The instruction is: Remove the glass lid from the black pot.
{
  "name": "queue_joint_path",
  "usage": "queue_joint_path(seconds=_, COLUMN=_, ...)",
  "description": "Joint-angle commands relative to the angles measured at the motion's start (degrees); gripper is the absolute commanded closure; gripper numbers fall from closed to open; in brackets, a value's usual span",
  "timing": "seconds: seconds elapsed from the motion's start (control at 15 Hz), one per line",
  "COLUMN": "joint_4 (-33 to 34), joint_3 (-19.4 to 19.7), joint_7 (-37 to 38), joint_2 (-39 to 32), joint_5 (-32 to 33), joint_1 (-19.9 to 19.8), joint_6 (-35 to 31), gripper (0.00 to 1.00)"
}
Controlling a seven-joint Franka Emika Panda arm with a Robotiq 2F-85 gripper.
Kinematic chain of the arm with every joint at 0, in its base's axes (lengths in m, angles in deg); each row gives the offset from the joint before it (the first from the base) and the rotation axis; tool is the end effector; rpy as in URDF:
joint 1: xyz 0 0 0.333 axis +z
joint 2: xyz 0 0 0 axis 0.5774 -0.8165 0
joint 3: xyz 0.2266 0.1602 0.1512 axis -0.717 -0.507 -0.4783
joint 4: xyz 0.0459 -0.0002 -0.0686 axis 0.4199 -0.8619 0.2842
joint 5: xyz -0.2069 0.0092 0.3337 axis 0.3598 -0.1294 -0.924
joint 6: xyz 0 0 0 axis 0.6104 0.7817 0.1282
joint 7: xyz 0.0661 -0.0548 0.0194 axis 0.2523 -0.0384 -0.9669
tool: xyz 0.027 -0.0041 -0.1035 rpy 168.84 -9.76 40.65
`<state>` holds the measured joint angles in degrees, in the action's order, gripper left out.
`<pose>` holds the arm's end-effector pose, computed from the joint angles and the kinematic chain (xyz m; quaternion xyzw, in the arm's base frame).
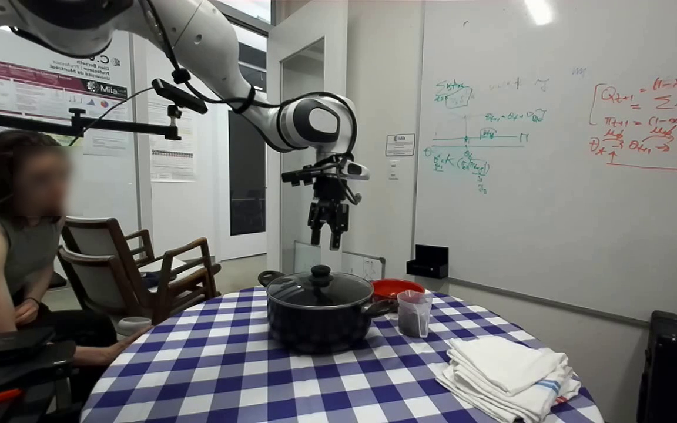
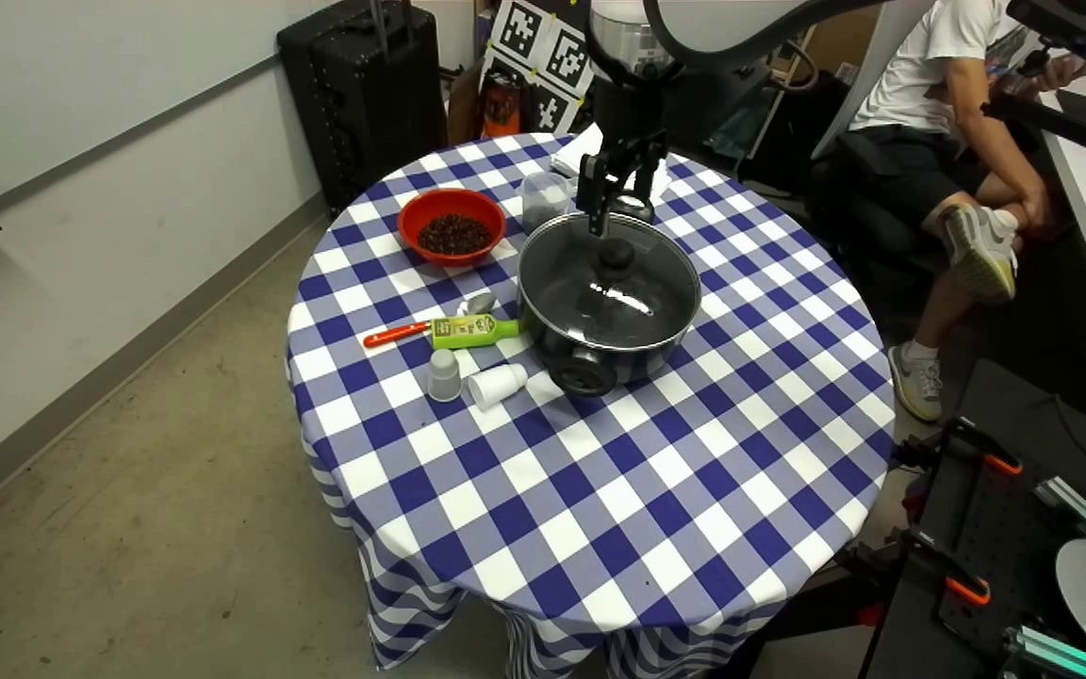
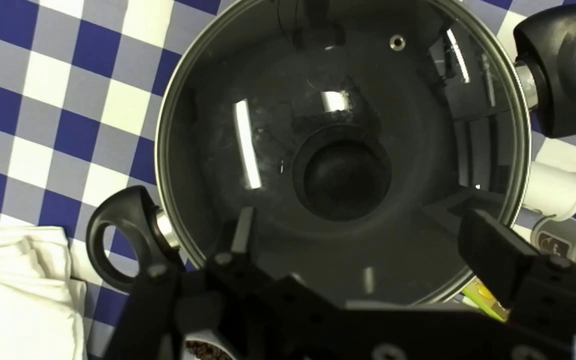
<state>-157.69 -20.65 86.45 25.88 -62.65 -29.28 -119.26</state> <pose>0.6987 0.0853 0.3203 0.9977 0.0138 -0.0550 0.0382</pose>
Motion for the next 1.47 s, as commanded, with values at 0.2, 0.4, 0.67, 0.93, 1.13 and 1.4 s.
queue_joint_path(seconds=0.2, joint_4=1.57, joint_3=0.37, joint_7=1.41, joint_2=-2.87, joint_5=-0.67, joint_1=1.08, joint_6=1.36, gripper=0.0)
queue_joint_path(seconds=0.4, joint_4=1.52, joint_3=0.44, joint_7=1.8, joint_2=-4.3, joint_5=-1.16, joint_1=0.84, joint_6=1.53, gripper=0.0)
queue_joint_path(seconds=0.67, joint_4=2.03, joint_3=0.58, joint_7=2.27, joint_2=-5.92, joint_5=-1.54, joint_1=0.44, joint_6=1.95, gripper=0.0)
queue_joint_path(seconds=0.93, joint_4=2.2, joint_3=0.49, joint_7=1.99, joint_2=-6.39, joint_5=-2.3, joint_1=-0.12, joint_6=2.01, gripper=0.42)
queue_joint_path(seconds=1.13, joint_4=2.81, joint_3=0.57, joint_7=2.08, joint_2=-5.89, joint_5=-2.95, joint_1=-0.26, joint_6=2.78, gripper=0.64)
queue_joint_path(seconds=1.4, joint_4=3.05, joint_3=0.7, joint_7=2.07, joint_2=-5.65, joint_5=-3.35, joint_1=-0.47, joint_6=3.16, gripper=0.76)
